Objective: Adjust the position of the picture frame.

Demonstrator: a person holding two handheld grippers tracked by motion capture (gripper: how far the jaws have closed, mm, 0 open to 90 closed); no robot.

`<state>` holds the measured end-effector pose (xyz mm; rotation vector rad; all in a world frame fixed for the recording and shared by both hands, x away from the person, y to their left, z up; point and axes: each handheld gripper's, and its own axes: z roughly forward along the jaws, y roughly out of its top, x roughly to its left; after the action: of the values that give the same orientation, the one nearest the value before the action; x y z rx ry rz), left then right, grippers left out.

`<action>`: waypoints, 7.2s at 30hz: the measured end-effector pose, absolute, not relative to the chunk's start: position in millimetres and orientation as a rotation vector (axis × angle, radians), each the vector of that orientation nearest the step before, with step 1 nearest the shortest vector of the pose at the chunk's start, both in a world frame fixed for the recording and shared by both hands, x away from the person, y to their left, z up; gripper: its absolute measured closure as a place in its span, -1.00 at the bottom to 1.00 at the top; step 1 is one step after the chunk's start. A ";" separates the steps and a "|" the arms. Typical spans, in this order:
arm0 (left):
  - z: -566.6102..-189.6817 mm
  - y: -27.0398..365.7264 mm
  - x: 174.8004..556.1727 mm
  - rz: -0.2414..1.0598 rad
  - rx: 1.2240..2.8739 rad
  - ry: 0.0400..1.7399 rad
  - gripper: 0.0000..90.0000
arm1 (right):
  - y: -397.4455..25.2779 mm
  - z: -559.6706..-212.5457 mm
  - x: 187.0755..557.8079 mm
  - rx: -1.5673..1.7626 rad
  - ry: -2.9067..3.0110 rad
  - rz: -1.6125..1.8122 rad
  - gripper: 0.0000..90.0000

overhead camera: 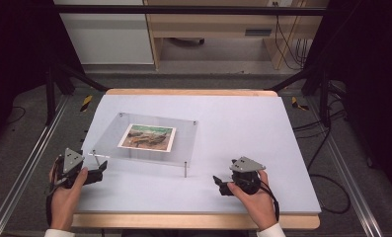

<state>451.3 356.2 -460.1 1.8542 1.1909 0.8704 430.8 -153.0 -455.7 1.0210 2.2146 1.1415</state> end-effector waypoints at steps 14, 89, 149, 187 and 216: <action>-454.3 362.4 449.0 0.833 1.751 1.206 -0.87 | -123.4 -466.9 424.6 0.921 2.222 1.228 -0.64; -460.7 373.0 472.2 0.637 1.623 1.190 0.87 | -51.2 -465.3 476.3 1.104 2.147 1.517 0.85; -455.5 359.0 489.6 0.619 1.694 1.186 0.86 | -48.3 -461.0 475.3 1.189 2.068 1.463 0.87; -422.5 300.0 463.9 0.647 1.665 1.182 0.86 | -102.2 -424.3 456.6 1.164 1.981 1.423 0.83; -417.1 255.6 451.9 0.671 1.640 1.147 0.86 | -143.8 -418.5 443.9 1.180 1.955 1.399 0.83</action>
<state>451.9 255.6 -417.1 1.6397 1.1472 0.6713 443.9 -143.8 -418.5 1.1798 1.9545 1.3993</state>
